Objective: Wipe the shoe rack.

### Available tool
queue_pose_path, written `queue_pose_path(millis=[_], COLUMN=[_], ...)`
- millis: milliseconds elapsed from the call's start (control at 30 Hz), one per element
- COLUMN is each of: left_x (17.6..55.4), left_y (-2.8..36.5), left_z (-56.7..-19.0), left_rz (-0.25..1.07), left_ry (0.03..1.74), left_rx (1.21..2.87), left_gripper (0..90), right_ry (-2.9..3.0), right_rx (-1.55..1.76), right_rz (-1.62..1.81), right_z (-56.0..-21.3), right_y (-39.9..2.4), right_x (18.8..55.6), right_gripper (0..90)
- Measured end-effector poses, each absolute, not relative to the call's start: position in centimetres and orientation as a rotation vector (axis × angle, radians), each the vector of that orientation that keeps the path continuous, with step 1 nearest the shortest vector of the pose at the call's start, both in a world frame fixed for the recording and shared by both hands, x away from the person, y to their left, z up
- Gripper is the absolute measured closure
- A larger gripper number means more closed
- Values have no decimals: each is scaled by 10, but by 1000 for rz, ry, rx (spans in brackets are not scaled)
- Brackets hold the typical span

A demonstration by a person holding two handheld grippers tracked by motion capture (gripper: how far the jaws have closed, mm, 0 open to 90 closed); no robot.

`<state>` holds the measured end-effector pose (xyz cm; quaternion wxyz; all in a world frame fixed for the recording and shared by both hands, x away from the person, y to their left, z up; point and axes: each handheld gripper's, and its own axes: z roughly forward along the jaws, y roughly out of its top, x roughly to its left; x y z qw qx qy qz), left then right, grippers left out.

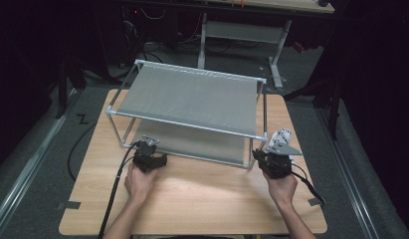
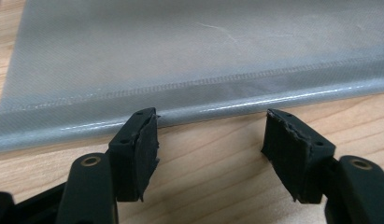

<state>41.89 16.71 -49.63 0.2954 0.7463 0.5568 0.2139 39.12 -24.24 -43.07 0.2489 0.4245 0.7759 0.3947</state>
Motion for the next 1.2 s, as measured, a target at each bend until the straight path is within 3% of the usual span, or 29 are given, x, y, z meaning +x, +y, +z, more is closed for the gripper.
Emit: queue_pose_path(millis=[933,1200], left_x=[428,423], left_y=[156,142], left_z=[-494,-483], left_rz=[552,557], left_ry=[1495,1422], left_rx=[2005,1947], left_gripper=[310,285], right_ry=[2123,2148], right_rx=[1084,1054], right_rz=[1130,1133], right_z=[-436,-436], right_y=[-227,-214], right_x=[363,357], right_gripper=[806,804])
